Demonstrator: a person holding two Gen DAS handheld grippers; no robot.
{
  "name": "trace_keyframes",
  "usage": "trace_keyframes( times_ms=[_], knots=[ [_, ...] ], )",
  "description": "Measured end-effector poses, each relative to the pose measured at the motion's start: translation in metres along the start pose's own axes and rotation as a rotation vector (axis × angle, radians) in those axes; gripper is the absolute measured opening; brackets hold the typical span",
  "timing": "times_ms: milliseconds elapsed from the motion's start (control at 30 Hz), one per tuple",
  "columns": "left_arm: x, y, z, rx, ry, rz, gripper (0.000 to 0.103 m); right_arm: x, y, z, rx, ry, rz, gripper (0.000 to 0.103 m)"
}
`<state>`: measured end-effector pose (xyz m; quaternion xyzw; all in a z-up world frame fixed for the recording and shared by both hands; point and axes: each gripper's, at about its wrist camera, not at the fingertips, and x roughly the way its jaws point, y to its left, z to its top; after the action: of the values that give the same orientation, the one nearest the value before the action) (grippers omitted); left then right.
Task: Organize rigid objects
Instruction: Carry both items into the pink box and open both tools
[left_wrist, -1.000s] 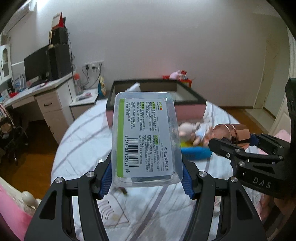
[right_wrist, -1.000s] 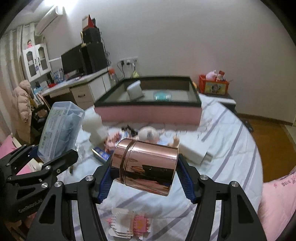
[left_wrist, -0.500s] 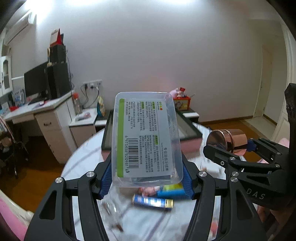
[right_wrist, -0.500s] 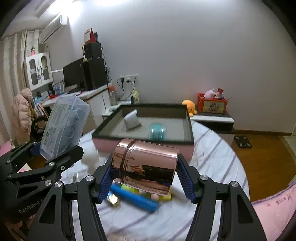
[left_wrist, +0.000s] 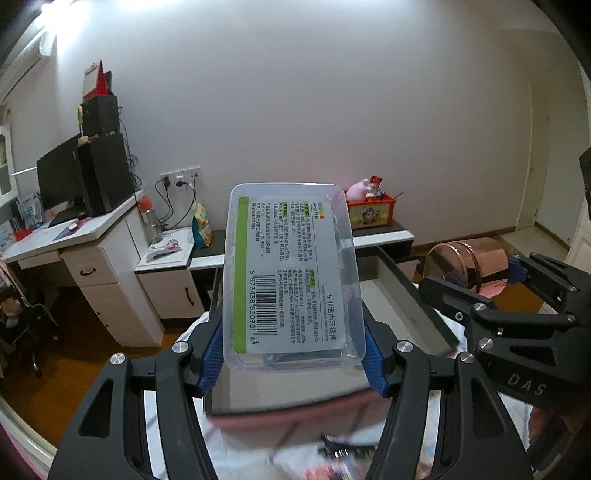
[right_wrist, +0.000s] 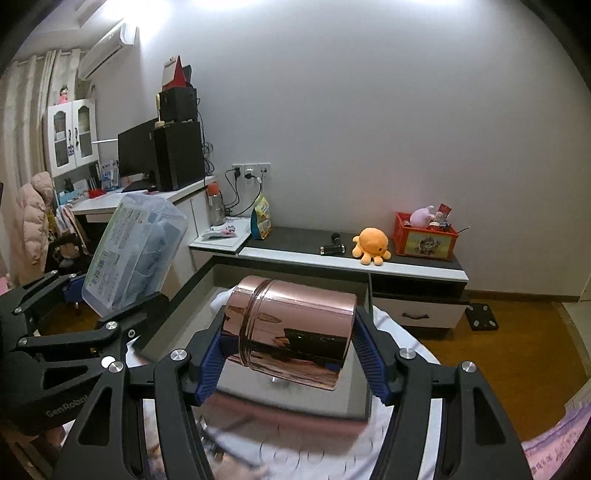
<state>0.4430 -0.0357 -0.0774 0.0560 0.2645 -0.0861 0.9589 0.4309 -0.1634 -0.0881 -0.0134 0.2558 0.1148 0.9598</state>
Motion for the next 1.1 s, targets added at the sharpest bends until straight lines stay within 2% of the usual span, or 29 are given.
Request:
trace_keyframes(
  times_ms=[167,333,467,567,667,733,800,867,967,1100],
  knots=[
    [0.060,0.006,0.005,0.008,0.102,-0.011,0.063,0.049,-0.013,0.005,0.009,0.073,0.007,0.064],
    [0.122,0.003,-0.002,0.027,0.263,-0.035,0.063,0.101,-0.027,0.000,0.010,0.183,-0.009,0.064],
    [0.148,-0.006,-0.012,0.057,0.344,-0.041,0.063,0.133,-0.037,-0.008,0.026,0.275,-0.017,0.064],
    [0.157,-0.007,-0.012,0.050,0.375,-0.042,0.063,0.148,-0.041,-0.014,0.027,0.334,-0.049,0.064],
    [0.155,-0.008,-0.014,0.076,0.369,-0.026,0.063,0.158,-0.047,-0.020,0.038,0.393,-0.062,0.065],
    [0.158,-0.007,-0.015,0.077,0.386,-0.020,0.064,0.157,-0.047,-0.018,0.043,0.392,-0.068,0.065],
    [0.159,-0.008,-0.017,0.085,0.399,-0.008,0.073,0.160,-0.047,-0.016,0.036,0.408,-0.068,0.065],
    [0.156,-0.006,-0.018,0.075,0.391,-0.015,0.084,0.156,-0.047,-0.014,0.037,0.396,-0.076,0.067],
    [0.148,-0.001,-0.015,0.047,0.361,-0.036,0.091,0.146,-0.045,-0.011,0.056,0.358,-0.060,0.074],
    [0.121,0.006,-0.008,0.030,0.318,-0.026,0.093,0.126,-0.043,-0.004,0.065,0.305,-0.048,0.080]
  ],
)
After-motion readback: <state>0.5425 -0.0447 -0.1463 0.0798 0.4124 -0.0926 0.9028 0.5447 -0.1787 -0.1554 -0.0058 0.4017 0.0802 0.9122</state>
